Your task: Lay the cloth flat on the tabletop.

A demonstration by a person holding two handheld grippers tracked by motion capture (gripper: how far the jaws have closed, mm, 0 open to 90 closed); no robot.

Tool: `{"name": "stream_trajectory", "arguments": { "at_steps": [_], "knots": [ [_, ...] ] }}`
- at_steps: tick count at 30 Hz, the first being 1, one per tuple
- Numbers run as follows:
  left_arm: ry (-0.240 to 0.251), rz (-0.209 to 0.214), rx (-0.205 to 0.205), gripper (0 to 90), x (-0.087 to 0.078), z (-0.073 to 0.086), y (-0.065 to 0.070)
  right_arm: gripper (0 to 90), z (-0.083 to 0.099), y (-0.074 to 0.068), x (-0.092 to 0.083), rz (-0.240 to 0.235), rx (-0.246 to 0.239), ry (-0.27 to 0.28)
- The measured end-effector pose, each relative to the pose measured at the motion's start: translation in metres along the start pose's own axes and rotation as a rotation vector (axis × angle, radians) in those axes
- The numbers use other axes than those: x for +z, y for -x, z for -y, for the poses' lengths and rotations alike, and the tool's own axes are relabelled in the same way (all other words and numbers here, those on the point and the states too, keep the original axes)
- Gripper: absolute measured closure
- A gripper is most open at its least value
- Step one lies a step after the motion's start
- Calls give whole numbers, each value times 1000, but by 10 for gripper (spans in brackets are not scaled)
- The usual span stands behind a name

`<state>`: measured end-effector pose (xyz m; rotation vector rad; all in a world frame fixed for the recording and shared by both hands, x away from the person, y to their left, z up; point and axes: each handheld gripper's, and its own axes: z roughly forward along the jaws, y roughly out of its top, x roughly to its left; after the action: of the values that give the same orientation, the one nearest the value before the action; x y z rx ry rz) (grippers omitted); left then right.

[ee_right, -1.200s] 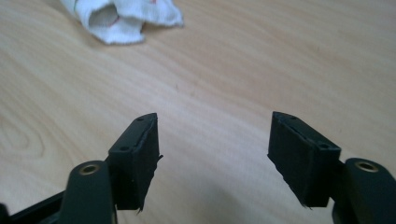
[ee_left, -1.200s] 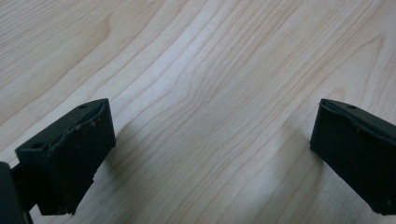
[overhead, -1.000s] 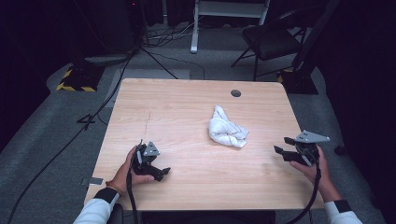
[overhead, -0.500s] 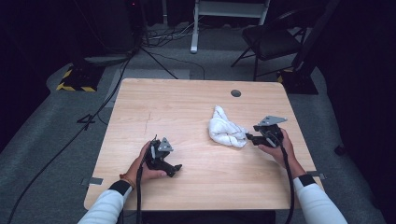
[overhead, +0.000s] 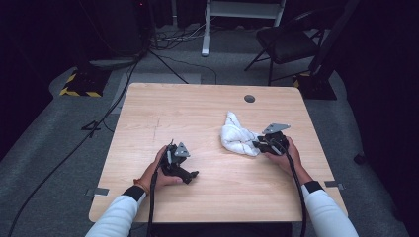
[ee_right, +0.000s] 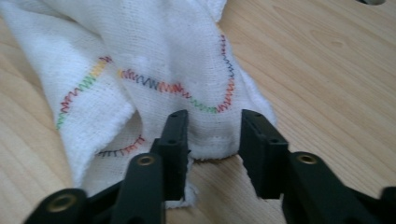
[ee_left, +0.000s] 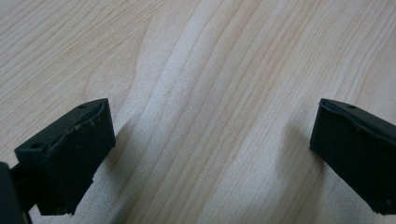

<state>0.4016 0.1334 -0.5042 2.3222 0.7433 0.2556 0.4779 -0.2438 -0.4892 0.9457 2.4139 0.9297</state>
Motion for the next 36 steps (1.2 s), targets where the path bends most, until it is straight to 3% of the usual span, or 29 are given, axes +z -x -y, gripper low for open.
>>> {"name": "stream_trajectory", "arguments": {
  "at_steps": [9,14,27,29,30,31,36],
  "knots": [
    [0,0,0,1,0,0,0,899,1,3,-7,4,4,29],
    [0,0,0,1,0,0,0,900,0,7,-17,6,11,74],
    [0,0,0,2,0,0,0,900,-9,-2,-38,-7,-45,147],
    [0,0,0,2,0,0,0,896,-9,-3,-38,-3,-40,149],
    [0,-1,0,2,0,0,0,789,-9,-3,-35,-14,-22,155],
    [0,-1,0,2,0,0,0,789,-9,-3,-35,-14,-22,155],
    [0,0,0,1,0,0,0,608,-9,-3,-17,2,15,140]
  ]
}}
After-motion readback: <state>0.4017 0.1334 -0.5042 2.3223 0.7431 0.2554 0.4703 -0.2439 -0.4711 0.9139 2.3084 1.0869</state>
